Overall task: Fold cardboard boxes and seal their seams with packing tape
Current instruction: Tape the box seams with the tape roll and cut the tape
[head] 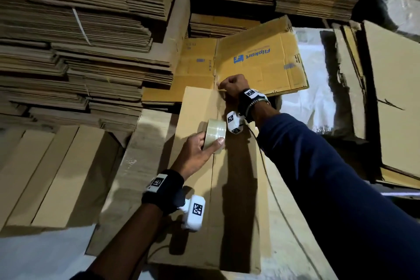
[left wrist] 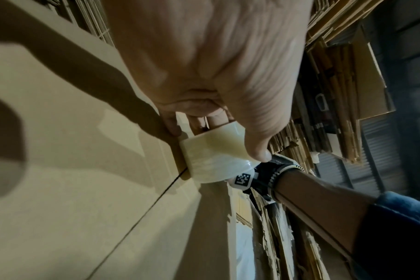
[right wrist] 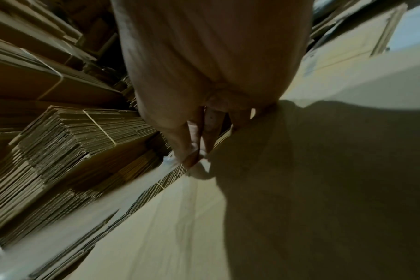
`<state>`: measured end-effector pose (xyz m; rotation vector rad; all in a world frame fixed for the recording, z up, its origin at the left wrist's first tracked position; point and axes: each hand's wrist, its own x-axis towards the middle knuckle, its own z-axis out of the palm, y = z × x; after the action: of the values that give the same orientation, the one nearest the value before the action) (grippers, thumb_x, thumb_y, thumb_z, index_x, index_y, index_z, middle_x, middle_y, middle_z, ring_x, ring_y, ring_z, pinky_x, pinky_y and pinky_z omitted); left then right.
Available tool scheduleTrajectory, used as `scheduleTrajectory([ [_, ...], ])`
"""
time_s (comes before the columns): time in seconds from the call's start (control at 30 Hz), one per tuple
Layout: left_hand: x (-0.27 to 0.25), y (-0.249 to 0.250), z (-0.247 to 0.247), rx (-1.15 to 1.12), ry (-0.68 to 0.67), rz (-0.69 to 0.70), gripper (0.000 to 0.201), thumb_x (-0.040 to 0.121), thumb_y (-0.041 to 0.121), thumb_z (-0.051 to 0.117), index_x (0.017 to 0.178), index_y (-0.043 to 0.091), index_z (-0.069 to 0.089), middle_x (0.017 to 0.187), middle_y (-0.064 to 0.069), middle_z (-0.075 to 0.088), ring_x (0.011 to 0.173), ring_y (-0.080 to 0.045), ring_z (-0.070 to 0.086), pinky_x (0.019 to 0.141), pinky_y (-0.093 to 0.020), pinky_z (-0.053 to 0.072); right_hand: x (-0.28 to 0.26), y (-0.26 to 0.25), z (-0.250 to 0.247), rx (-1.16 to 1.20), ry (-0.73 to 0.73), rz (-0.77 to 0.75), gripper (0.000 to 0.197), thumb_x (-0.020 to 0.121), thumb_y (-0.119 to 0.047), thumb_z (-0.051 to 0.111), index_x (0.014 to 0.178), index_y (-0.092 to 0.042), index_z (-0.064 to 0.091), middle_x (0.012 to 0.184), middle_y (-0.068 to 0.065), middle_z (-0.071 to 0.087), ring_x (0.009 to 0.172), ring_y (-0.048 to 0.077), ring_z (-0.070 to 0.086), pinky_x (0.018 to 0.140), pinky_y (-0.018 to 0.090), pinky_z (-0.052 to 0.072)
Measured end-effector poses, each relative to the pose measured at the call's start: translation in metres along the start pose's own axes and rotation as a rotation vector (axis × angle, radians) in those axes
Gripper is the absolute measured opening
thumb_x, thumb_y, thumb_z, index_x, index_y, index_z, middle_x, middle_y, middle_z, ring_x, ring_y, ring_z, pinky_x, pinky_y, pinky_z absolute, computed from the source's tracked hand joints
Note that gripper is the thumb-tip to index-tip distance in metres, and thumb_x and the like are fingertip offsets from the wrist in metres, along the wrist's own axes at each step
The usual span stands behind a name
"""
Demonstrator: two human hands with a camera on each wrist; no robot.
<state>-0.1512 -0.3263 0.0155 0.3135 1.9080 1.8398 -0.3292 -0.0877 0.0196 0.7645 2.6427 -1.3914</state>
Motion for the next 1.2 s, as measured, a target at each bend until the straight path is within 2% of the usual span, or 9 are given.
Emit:
scheduleTrajectory([
  [0.17, 0.003, -0.003, 0.005, 0.023, -0.028, -0.003, 0.031, 0.101, 0.039, 0.068, 0.124, 0.017, 0.071, 0.113, 0.0, 0.078, 0.107, -0.016, 0.074, 0.093, -0.03, 0.056, 0.006, -0.002, 0.005, -0.096, -0.016, 0.083, 0.018, 0.085, -0.03, 0.082, 0.079, -0.013, 0.078, 0.079, 0.002, 0.074, 0.071, 0.018, 0.069, 0.054, 0.02, 0.049],
  [0.3, 0.004, -0.004, 0.0, 0.033, -0.033, -0.014, 0.03, 0.103, 0.038, 0.065, 0.122, 0.016, 0.071, 0.11, -0.003, 0.078, 0.104, -0.017, 0.074, 0.092, -0.027, 0.056, 0.011, -0.013, 0.001, -0.157, -0.072, 0.156, 0.022, 0.072, -0.026, 0.081, 0.085, -0.009, 0.079, 0.084, 0.009, 0.075, 0.072, 0.026, 0.07, 0.064, 0.03, 0.058],
  [0.4, 0.006, -0.005, -0.001, 0.009, -0.024, -0.045, 0.03, 0.102, 0.04, 0.065, 0.121, 0.017, 0.071, 0.111, -0.003, 0.079, 0.107, -0.019, 0.074, 0.099, -0.035, 0.055, 0.017, -0.018, -0.002, -0.201, -0.123, 0.19, 0.02, 0.076, -0.027, 0.078, 0.088, -0.011, 0.078, 0.09, 0.008, 0.077, 0.079, 0.028, 0.071, 0.069, 0.034, 0.055],
  [0.5, 0.008, -0.01, 0.002, 0.025, -0.04, -0.058, 0.034, 0.101, 0.044, 0.067, 0.123, 0.019, 0.071, 0.114, -0.002, 0.078, 0.11, -0.018, 0.073, 0.103, -0.04, 0.055, 0.019, -0.009, -0.005, -0.345, -0.139, 0.1, 0.015, 0.09, -0.026, 0.072, 0.098, -0.015, 0.078, 0.095, 0.001, 0.072, 0.083, 0.025, 0.066, 0.078, 0.031, 0.051],
  [0.63, 0.008, -0.012, 0.003, 0.058, -0.034, -0.051, 0.038, 0.099, 0.049, 0.067, 0.124, 0.02, 0.07, 0.114, 0.001, 0.078, 0.109, -0.015, 0.073, 0.103, -0.04, 0.055, 0.019, -0.002, 0.0, -0.367, -0.038, 0.066, 0.016, 0.085, -0.024, 0.065, 0.088, -0.008, 0.068, 0.081, 0.01, 0.068, 0.069, 0.028, 0.064, 0.07, 0.035, 0.053],
  [0.77, 0.006, -0.009, 0.002, 0.027, -0.027, -0.055, 0.033, 0.101, 0.042, 0.067, 0.123, 0.018, 0.069, 0.112, -0.001, 0.078, 0.107, -0.015, 0.074, 0.097, -0.033, 0.057, 0.034, 0.006, 0.001, -0.238, -0.136, -0.033, 0.01, 0.087, -0.026, 0.077, 0.088, -0.016, 0.081, 0.089, 0.005, 0.079, 0.087, 0.025, 0.073, 0.078, 0.036, 0.061],
  [0.93, 0.007, -0.002, 0.007, -0.077, 0.007, -0.095, 0.029, 0.101, 0.032, 0.069, 0.121, 0.012, 0.071, 0.109, -0.003, 0.079, 0.1, -0.011, 0.074, 0.085, -0.023, 0.055, 0.012, 0.022, -0.01, 0.019, -0.366, -0.208, 0.026, 0.099, -0.034, 0.068, 0.081, -0.018, 0.077, 0.068, 0.001, 0.066, 0.058, 0.014, 0.055, 0.06, 0.028, 0.046],
  [1.07, 0.006, 0.001, 0.013, -0.069, 0.032, -0.112, 0.03, 0.1, 0.036, 0.07, 0.119, 0.013, 0.073, 0.107, -0.004, 0.08, 0.1, -0.014, 0.075, 0.087, -0.026, 0.055, 0.005, 0.03, -0.008, -0.33, -0.399, -0.28, 0.047, 0.097, -0.073, 0.044, 0.109, -0.036, 0.07, 0.084, -0.011, 0.07, 0.079, 0.017, 0.064, 0.082, 0.034, 0.052],
  [1.2, -0.002, 0.004, 0.021, 0.009, 0.092, -0.087, 0.029, 0.102, 0.04, 0.067, 0.111, 0.014, 0.075, 0.098, -0.005, 0.081, 0.091, -0.012, 0.076, 0.081, -0.027, 0.058, 0.003, 0.025, -0.006, -0.571, -0.416, -0.382, 0.053, 0.103, -0.067, 0.037, 0.134, -0.031, 0.062, 0.112, -0.001, 0.067, 0.103, 0.026, 0.062, 0.103, 0.047, 0.048],
])
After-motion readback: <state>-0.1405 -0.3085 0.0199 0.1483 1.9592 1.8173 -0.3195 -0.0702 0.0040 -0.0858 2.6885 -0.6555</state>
